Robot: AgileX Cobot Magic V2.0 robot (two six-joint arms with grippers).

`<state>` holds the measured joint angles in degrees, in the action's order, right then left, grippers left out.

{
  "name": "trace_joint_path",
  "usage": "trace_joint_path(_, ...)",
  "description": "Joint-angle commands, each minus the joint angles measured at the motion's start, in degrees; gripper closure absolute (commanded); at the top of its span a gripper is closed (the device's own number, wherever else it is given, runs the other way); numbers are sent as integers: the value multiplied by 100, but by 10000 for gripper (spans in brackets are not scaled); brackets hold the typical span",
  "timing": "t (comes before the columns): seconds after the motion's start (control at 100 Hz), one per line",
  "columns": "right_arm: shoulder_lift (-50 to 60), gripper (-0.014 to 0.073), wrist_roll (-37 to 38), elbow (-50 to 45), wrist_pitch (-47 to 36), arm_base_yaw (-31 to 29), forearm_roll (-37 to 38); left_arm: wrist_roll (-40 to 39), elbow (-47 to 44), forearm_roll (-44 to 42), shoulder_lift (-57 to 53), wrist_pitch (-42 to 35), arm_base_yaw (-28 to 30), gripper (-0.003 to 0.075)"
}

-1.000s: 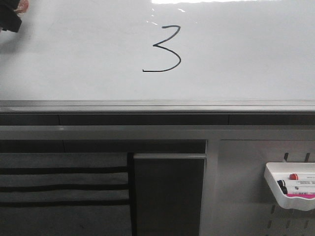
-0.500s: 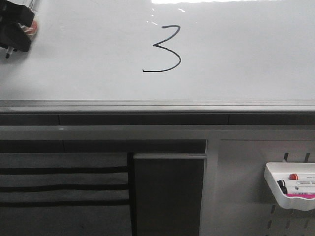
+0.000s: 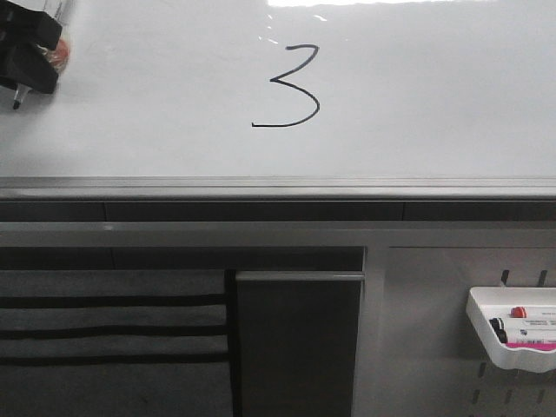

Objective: Write number 3 on whiteboard

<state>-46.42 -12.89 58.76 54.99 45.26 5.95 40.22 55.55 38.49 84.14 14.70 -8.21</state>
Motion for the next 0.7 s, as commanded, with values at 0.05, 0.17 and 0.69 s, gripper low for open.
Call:
trace_joint_path(0.05, 24, 212, 346, 140, -405, -4, 137, -55, 146, 110, -230, -324, 8, 316)
trace_joint_path(0.17, 24, 212, 1396, 140, -227, -4, 694, -55, 146, -36, -516, -146, 8, 293)
trace_joint_path(0.69, 1293, 218, 4553, -1395, -1006, -987, 1482, -1760, -98, -2447, -2879, 1805, 8, 300)
